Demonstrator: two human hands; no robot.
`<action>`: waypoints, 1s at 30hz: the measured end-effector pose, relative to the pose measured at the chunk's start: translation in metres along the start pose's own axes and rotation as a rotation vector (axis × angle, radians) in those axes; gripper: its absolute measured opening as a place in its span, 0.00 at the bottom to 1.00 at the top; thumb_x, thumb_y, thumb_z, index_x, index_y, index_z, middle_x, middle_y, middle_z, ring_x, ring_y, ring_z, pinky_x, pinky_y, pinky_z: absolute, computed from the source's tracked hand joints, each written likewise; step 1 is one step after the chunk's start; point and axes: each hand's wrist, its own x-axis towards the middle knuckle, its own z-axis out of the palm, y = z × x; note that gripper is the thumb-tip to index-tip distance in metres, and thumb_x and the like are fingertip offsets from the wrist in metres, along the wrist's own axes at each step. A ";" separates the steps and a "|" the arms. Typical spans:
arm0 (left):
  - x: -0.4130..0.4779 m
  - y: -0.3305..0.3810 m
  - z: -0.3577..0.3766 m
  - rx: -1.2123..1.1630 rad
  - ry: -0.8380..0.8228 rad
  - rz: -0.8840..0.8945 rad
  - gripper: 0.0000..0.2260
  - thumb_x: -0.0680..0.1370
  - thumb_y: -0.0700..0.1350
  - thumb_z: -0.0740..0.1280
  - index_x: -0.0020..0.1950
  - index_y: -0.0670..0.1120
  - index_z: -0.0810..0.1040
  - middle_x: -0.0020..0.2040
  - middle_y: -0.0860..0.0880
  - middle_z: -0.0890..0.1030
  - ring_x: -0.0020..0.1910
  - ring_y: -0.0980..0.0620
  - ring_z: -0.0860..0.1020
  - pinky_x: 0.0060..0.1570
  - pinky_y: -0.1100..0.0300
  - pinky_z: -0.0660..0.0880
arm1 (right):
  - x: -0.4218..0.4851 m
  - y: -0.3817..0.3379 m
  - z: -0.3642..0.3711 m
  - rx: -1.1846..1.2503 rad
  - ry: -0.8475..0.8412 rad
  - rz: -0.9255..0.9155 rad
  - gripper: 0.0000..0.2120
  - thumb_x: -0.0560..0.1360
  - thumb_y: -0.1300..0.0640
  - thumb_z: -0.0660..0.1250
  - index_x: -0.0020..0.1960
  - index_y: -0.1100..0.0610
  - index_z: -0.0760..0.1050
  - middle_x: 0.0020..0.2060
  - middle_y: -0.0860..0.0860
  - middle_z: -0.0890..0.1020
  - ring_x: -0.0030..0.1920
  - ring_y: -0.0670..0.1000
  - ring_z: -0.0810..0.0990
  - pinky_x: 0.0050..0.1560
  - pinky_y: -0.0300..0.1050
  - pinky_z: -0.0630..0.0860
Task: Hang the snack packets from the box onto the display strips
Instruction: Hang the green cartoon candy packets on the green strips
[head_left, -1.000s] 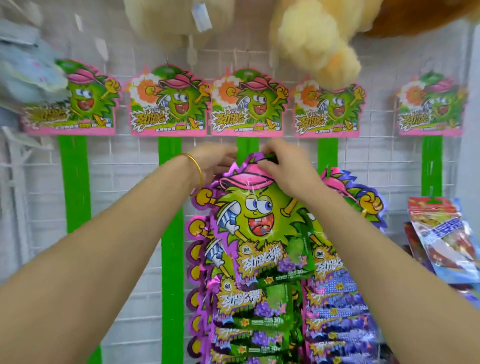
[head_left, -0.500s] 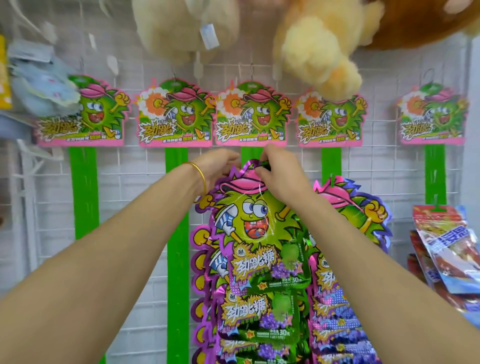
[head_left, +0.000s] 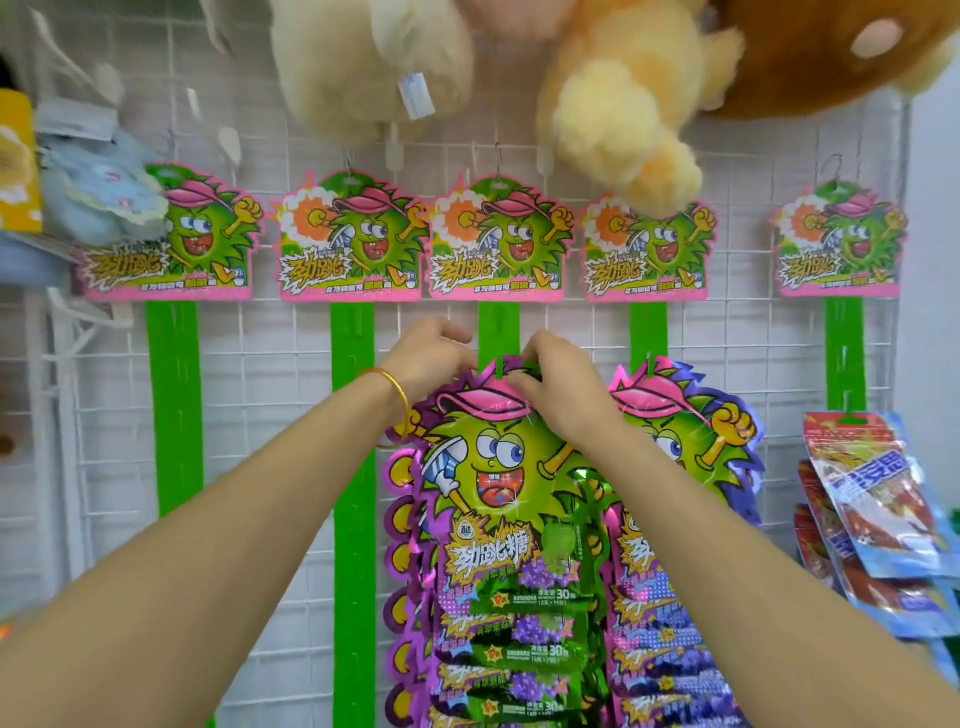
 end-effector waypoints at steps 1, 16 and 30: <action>-0.007 -0.005 0.001 0.038 0.028 0.056 0.17 0.73 0.32 0.62 0.62 0.39 0.70 0.51 0.41 0.78 0.42 0.51 0.76 0.45 0.58 0.75 | -0.003 0.000 0.000 -0.007 0.005 0.003 0.11 0.75 0.57 0.66 0.51 0.63 0.70 0.49 0.59 0.75 0.49 0.59 0.74 0.45 0.48 0.67; -0.302 -0.241 0.056 0.189 0.053 -0.120 0.18 0.71 0.33 0.60 0.58 0.44 0.72 0.54 0.53 0.75 0.54 0.56 0.73 0.57 0.61 0.71 | -0.324 0.000 0.105 0.275 -0.493 0.097 0.08 0.76 0.59 0.63 0.55 0.57 0.72 0.46 0.47 0.72 0.42 0.48 0.74 0.45 0.44 0.72; -0.467 -0.450 0.039 0.827 -0.488 -0.856 0.25 0.73 0.58 0.64 0.66 0.46 0.69 0.61 0.44 0.77 0.60 0.42 0.72 0.61 0.49 0.70 | -0.548 0.033 0.286 0.323 -1.172 0.785 0.06 0.76 0.57 0.64 0.51 0.58 0.70 0.48 0.58 0.78 0.47 0.56 0.77 0.51 0.54 0.74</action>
